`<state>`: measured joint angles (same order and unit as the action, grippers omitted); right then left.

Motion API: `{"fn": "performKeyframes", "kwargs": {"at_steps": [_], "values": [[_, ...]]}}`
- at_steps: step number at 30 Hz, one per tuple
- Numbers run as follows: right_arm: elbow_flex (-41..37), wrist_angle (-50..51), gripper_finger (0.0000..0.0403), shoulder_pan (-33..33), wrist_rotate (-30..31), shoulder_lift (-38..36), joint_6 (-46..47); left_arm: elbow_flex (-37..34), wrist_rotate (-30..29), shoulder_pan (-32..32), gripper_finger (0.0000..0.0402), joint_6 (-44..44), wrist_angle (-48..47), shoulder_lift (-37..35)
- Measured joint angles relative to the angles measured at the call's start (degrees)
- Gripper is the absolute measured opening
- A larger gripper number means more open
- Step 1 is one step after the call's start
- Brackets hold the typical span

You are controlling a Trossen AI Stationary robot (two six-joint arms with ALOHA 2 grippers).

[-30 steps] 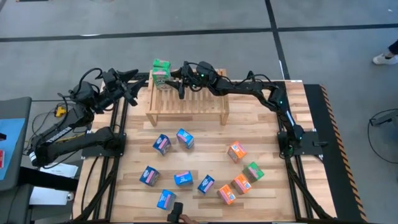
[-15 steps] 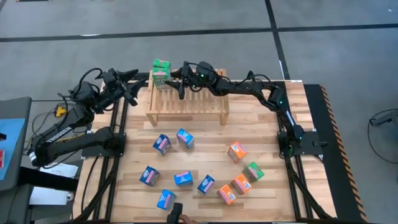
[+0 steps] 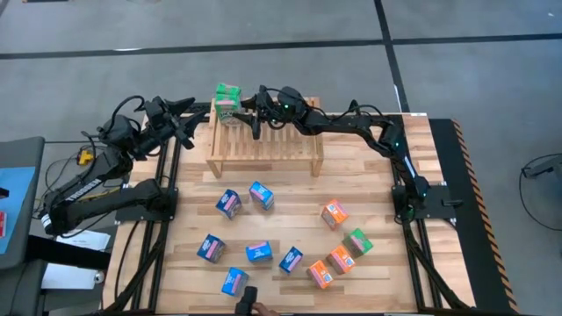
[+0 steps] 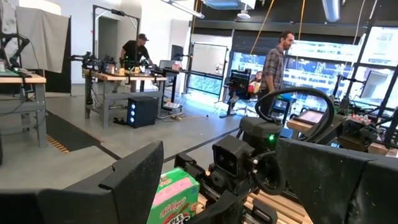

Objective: Stack cereal on shelf
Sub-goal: Put the top green cereal box on the shelf aligned with the other green cereal box

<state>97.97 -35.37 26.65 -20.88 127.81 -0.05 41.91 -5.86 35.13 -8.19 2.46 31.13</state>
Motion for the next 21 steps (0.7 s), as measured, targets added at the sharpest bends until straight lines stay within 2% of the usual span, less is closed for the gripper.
{"fn": "performKeyframes", "kwargs": {"at_steps": [21], "values": [[0.0, -0.5, 0.0210, 0.2, -0.3, 1.4, 1.8, 0.0, -0.2, 0.0, 0.0302, 0.4, 0.0, 0.0]]}}
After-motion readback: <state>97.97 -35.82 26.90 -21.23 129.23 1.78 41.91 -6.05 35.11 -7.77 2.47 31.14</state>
